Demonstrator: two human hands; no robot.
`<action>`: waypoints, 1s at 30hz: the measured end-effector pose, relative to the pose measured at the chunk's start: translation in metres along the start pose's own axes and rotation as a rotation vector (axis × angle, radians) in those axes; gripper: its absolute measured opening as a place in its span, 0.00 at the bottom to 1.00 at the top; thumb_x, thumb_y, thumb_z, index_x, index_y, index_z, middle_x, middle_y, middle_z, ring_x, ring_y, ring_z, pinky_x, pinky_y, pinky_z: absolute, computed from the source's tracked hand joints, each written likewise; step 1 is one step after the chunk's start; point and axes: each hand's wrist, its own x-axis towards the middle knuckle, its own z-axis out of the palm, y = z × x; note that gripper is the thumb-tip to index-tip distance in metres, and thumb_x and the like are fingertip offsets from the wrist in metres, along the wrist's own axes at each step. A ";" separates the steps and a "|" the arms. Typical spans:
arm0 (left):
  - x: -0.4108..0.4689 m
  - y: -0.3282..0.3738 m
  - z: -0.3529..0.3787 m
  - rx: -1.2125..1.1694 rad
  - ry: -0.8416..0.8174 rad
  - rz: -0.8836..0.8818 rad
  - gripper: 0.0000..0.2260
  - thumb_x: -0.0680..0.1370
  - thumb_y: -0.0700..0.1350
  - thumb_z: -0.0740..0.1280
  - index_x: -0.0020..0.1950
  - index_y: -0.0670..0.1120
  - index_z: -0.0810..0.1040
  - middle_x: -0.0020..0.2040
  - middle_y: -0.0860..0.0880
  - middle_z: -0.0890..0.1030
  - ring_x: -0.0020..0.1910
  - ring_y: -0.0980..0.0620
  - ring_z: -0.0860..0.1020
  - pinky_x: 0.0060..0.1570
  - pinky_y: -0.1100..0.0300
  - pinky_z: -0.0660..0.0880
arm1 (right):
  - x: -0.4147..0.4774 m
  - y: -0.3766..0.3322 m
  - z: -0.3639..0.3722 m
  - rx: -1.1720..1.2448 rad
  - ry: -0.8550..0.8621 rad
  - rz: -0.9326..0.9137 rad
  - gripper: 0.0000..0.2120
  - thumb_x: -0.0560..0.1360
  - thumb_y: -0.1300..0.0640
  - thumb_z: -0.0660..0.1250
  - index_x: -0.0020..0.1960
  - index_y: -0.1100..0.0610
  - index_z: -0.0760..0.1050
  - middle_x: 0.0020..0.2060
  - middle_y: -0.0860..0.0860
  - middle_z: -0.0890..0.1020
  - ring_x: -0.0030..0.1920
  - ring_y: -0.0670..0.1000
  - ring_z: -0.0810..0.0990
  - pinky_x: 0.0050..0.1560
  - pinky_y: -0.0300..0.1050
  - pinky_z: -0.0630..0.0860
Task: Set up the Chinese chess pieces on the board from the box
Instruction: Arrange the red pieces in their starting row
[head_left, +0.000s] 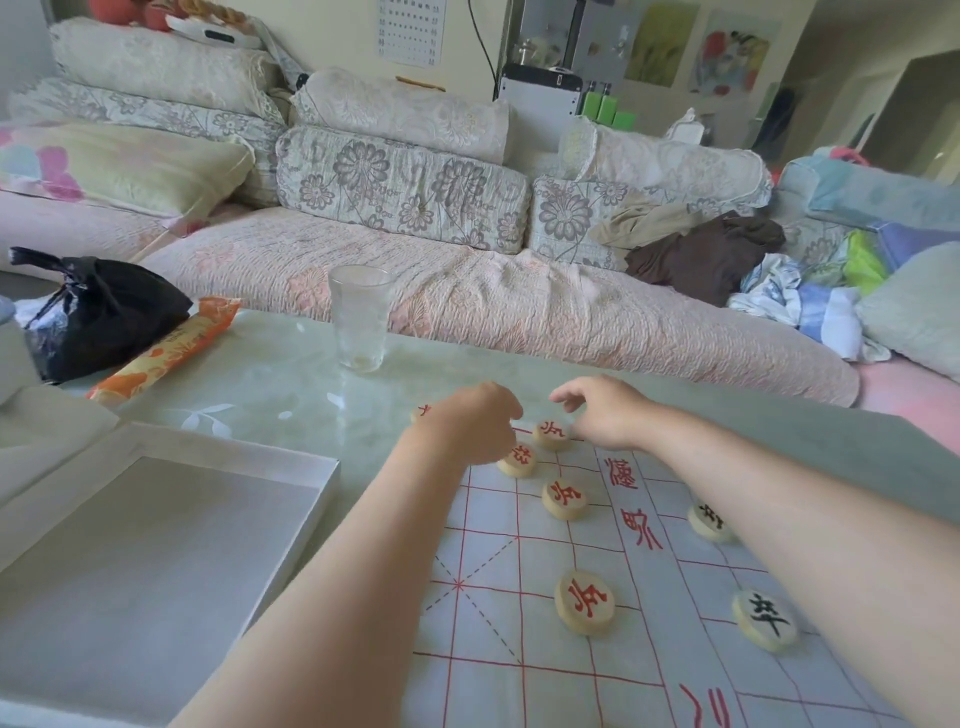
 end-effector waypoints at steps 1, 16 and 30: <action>-0.001 0.005 0.005 0.024 -0.042 0.011 0.20 0.76 0.41 0.61 0.67 0.53 0.74 0.65 0.52 0.75 0.64 0.49 0.73 0.65 0.53 0.71 | -0.001 0.004 0.001 -0.007 -0.016 -0.001 0.23 0.76 0.60 0.68 0.71 0.51 0.73 0.63 0.50 0.78 0.61 0.50 0.76 0.58 0.39 0.71; -0.011 0.009 -0.003 0.156 -0.167 0.054 0.23 0.76 0.42 0.59 0.72 0.52 0.69 0.68 0.53 0.73 0.65 0.49 0.71 0.66 0.52 0.69 | -0.002 0.021 0.023 0.072 0.020 -0.051 0.29 0.75 0.45 0.71 0.73 0.50 0.71 0.64 0.46 0.76 0.66 0.48 0.73 0.61 0.36 0.64; -0.008 -0.010 0.011 0.165 -0.061 0.055 0.28 0.68 0.49 0.70 0.68 0.57 0.72 0.63 0.55 0.76 0.62 0.50 0.73 0.61 0.54 0.72 | -0.013 0.017 0.021 0.105 0.128 -0.095 0.28 0.74 0.49 0.72 0.72 0.49 0.70 0.68 0.47 0.71 0.69 0.48 0.71 0.63 0.37 0.63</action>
